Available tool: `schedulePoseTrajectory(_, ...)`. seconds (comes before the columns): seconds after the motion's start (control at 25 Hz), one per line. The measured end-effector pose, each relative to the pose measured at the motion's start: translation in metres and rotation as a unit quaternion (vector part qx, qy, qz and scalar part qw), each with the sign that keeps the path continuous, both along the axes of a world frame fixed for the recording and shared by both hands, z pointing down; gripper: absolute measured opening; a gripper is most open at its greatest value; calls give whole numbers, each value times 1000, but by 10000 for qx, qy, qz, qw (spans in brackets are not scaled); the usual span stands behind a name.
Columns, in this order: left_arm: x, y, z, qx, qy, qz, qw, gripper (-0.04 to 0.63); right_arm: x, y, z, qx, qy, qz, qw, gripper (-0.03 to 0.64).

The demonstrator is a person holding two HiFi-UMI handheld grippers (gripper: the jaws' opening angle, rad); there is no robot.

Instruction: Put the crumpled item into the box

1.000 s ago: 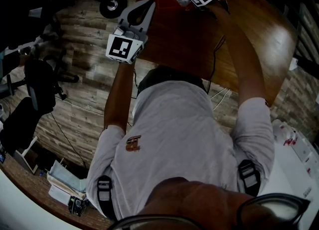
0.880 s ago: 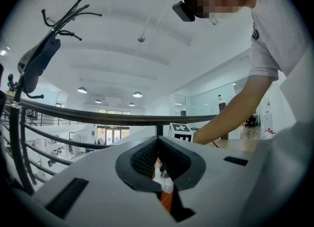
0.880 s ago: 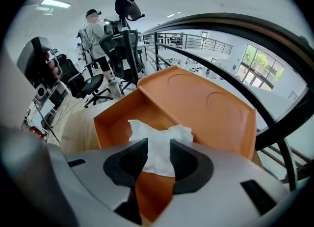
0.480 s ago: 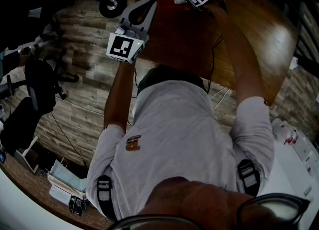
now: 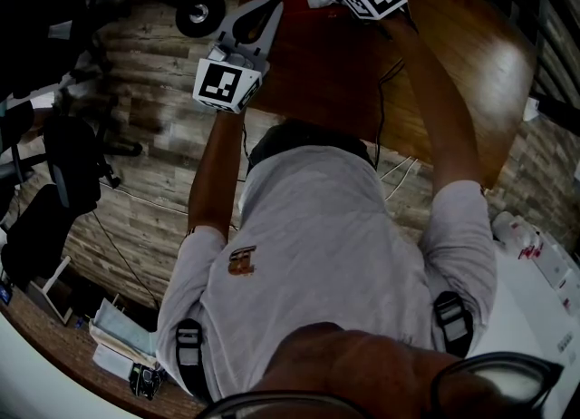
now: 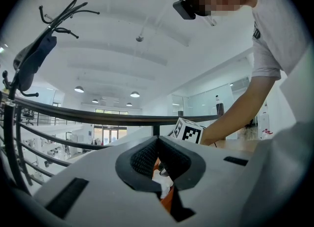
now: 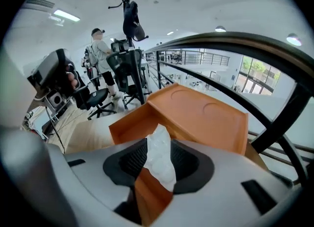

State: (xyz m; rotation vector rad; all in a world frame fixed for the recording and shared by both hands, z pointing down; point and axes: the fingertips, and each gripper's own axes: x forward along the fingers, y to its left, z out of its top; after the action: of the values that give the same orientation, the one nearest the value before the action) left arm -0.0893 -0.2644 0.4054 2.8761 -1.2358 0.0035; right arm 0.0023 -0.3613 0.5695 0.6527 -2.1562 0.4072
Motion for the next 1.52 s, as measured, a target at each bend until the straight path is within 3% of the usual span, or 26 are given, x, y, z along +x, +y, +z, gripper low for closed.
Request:
schedulePoseTrajectory(0.2,10,3,-5,54,0,54,10000,20,-3,14,-40,598,-806,-55,9949,135)
schedulePoseTrajectory(0.44,20,4,-15,117,-26,120,9999,20,-9,38,-90,1262,-1518,-125,9802,104)
schedulePoseTrajectory(0.72,32,6,-29,195,-6,194,9996,20,-11,68,-152,2163,-2286,-159,9491,67)
schedulePoseTrajectory(1.16,48,23,-56,305,82,409,9987,20,-15,118,-214,2996,-2936,-280,9073,43)
schedulePoseTrajectory(1.28,50,33,-66,380,163,467,9981,20,-16,133,-233,3305,-3192,-314,8877,38)
schedulePoseTrajectory(1.4,52,44,-75,457,272,515,9973,20,-15,147,-242,3363,-3357,-225,8796,37)
schedulePoseTrajectory(1.48,53,50,-79,490,313,538,9969,20,-16,155,-252,3463,-3561,-158,8678,35)
schedulePoseTrajectory(1.52,53,53,-80,501,324,546,9967,20,-15,158,-251,3436,-3574,-122,8683,35)
